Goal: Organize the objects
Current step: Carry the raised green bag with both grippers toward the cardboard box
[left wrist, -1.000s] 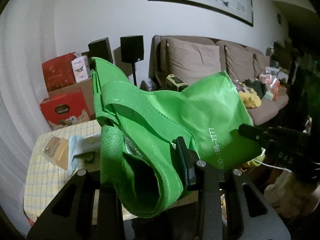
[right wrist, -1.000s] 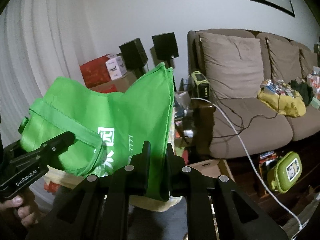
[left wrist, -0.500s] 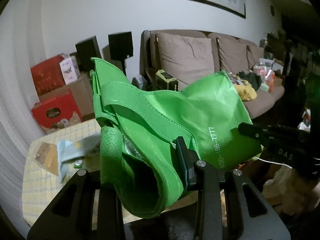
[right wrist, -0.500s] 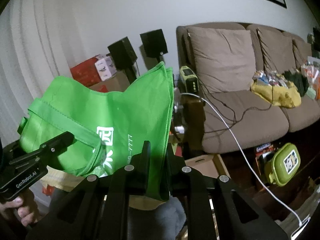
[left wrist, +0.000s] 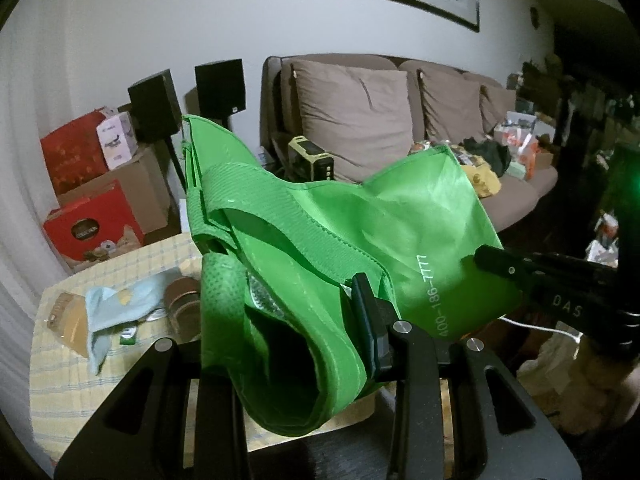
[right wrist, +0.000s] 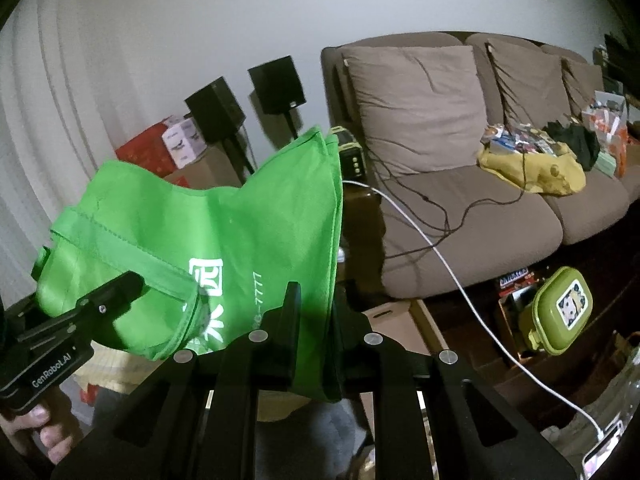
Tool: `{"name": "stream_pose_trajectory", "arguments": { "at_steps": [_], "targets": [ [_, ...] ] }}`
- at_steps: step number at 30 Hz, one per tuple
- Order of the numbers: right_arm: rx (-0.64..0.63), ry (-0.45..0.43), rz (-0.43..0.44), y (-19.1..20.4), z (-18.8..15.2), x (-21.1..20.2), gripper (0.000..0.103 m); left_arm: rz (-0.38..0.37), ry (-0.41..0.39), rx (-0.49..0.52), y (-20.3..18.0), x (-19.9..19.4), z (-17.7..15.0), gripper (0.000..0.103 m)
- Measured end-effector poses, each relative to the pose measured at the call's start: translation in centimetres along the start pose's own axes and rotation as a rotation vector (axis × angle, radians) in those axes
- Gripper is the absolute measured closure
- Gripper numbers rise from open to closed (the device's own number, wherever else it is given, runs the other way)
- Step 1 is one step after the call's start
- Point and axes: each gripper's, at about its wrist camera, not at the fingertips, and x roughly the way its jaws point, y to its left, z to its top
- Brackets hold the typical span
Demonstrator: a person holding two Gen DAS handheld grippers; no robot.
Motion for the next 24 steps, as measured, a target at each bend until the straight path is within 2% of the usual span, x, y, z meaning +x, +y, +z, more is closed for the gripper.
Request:
{"name": "stream_pose_trajectory", "arguments": {
  "at_steps": [8, 15, 24],
  "targets": [
    [0.014, 0.002, -0.044, -2.0, 0.0, 0.2, 0.089, 0.009, 0.006, 0.036, -2.9, 2.5, 0.2, 0.072],
    [0.102, 0.032, -0.029, -5.9, -0.6, 1.4, 0.089, -0.023, 0.033, 0.049, -4.5, 4.4, 0.0, 0.072],
    [0.16, 0.054, -0.028, -9.1, -1.5, 2.6, 0.089, -0.044, 0.067, 0.067, -6.5, 7.5, 0.0, 0.072]
  ]
}}
